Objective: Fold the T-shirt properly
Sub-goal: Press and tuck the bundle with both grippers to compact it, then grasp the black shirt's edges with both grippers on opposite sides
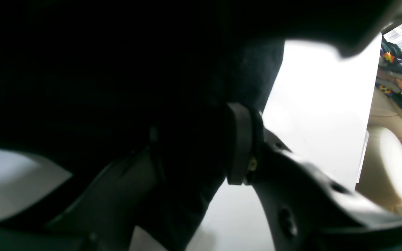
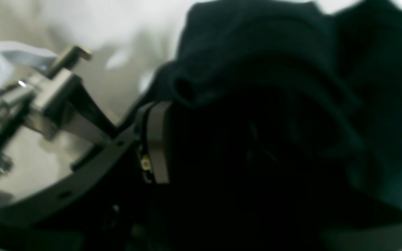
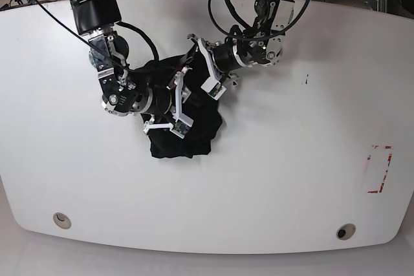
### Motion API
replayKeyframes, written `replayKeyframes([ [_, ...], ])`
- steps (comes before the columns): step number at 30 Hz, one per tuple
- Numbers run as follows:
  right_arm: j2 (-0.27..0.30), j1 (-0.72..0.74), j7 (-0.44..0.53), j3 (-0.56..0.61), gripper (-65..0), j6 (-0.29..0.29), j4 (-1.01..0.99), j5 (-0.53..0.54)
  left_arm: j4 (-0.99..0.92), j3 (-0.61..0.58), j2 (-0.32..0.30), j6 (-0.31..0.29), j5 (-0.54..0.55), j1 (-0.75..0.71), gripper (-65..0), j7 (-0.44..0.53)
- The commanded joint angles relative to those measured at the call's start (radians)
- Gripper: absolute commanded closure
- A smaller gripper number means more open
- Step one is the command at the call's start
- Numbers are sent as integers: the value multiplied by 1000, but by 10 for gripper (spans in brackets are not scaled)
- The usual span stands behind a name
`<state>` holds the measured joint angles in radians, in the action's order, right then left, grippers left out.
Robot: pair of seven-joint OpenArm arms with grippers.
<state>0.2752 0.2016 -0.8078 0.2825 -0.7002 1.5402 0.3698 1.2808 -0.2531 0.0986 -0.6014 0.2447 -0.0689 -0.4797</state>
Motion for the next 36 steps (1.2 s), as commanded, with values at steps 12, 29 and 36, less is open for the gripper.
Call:
replayKeyframes([
  [12, -126, 166, 31, -211, -233, 2, -103, 13, -33, -38, -9, 70, -138, -21, -222, -156],
  [29, -106, 261, 12, -259, -236, 2, -116, 13, -79, -38, -9, 70, -135, -21, -222, -155],
  [36, -66, 175, -123, -296, -239, 2, 102, 48, 1, -38, -9, 70, -132, -21, -222, -161],
])
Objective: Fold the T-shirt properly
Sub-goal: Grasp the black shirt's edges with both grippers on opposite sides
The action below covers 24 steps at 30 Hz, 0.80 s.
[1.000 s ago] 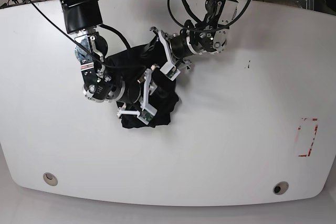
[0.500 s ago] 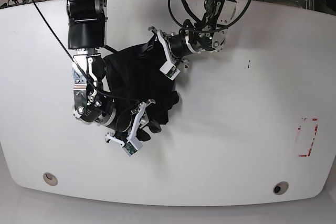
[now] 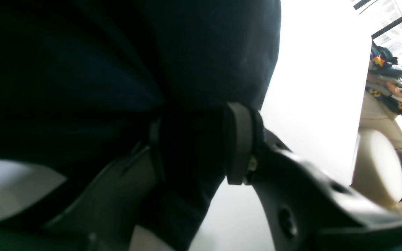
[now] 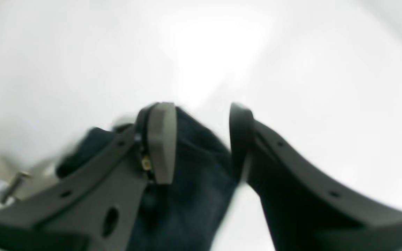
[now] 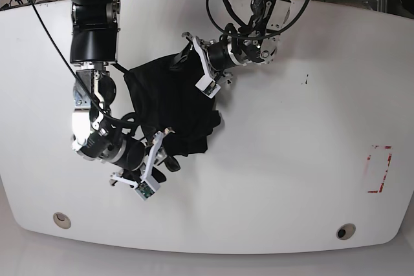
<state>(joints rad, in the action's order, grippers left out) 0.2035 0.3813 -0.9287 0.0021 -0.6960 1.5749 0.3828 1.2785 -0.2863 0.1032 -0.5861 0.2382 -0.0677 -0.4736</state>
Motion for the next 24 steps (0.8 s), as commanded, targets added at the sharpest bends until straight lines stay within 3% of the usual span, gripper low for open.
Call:
replayKeyframes([
  [1, 6, -31, -22, -29, -239, -2, 98, 41, 17, -4, -13, 54, -125, -22, -222, -169],
  [12, 67, -256, -65, -83, -233, -2, 209, 45, 69, -4, -12, 48, -125, 15, -222, -170],
  [18, 70, -365, -62, -169, -230, -2, 238, 48, 71, -4, -7, 48, -124, 18, -222, -170],
  [24, 70, -405, -14, -175, -198, -2, 196, 34, 72, -4, -7, 47, -122, 19, -222, -170],
])
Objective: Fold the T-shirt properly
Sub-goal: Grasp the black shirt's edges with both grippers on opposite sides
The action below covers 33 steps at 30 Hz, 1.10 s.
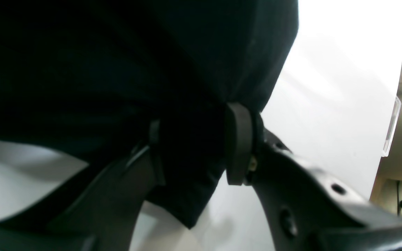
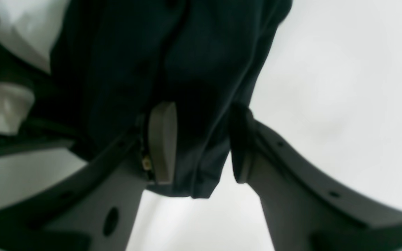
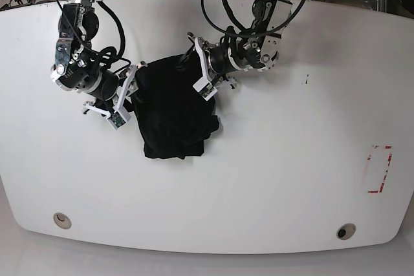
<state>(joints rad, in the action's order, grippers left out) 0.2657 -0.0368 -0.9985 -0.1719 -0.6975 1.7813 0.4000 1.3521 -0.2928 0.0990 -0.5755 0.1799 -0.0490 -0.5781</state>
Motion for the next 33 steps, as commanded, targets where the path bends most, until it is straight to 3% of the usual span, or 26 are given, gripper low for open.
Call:
replayKeyframes([
  [1, 8, 2, 77, -1, -184, -1, -47, 7, -1, 2, -2, 36, -64, 1, -222, -66],
  [11, 5, 1, 234, 2, -173, -1, -271, -20, 109, 4, 17, 36, -62, -7, -222, -64],
  [17, 11, 1, 255, 2, -173, -1, -318, -20, 263, 5, 12, 41, -62, -9, -225, -64],
  [23, 11, -1, 255, 2, -173, -1, -321, -20, 356, 56, 6, 48, -67, 1, -319, -64],
  [27, 11, -2, 255, 4, -173, -1, -320, -20, 361, 86, 11, 114, -70, 33, -374, -59],
  [33, 11, -4, 255, 4, -171, -1, -320, -20, 286, 91, 6, 234, -66, 91, -385, -58],
])
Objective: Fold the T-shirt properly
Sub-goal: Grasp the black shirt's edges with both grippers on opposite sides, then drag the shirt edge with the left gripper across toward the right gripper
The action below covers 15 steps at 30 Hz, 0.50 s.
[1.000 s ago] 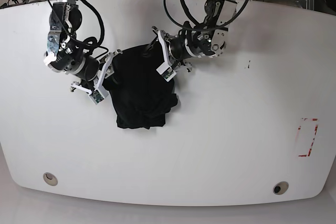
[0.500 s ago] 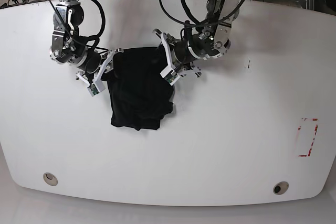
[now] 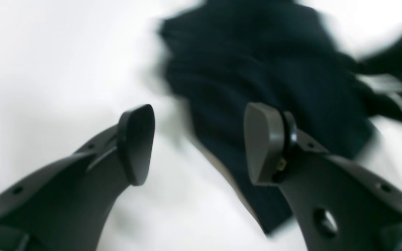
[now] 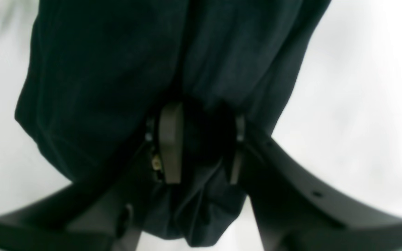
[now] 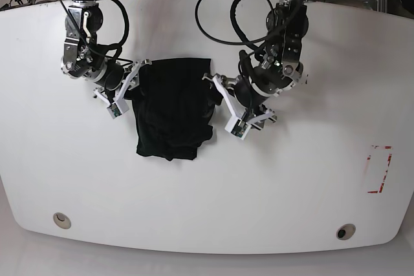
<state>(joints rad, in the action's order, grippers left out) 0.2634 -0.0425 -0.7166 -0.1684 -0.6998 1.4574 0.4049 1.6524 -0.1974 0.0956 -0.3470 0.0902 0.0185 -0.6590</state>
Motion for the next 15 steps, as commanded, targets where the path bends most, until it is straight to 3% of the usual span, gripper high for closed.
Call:
replayKeyframes([
  [1, 14, 0, -27, 0, -171, 2, 4, -25, -31, -4, 10, 6, 24, 33, -385, 23],
  [10, 14, 0, -25, 60, -168, 2, 6, -27, -128, -7, 13, 4, 24, 120, -389, 43],
  [15, 9, 0, -25, 83, -166, 2, 18, -27, -145, -66, 6, -7, 19, 142, -444, 49],
])
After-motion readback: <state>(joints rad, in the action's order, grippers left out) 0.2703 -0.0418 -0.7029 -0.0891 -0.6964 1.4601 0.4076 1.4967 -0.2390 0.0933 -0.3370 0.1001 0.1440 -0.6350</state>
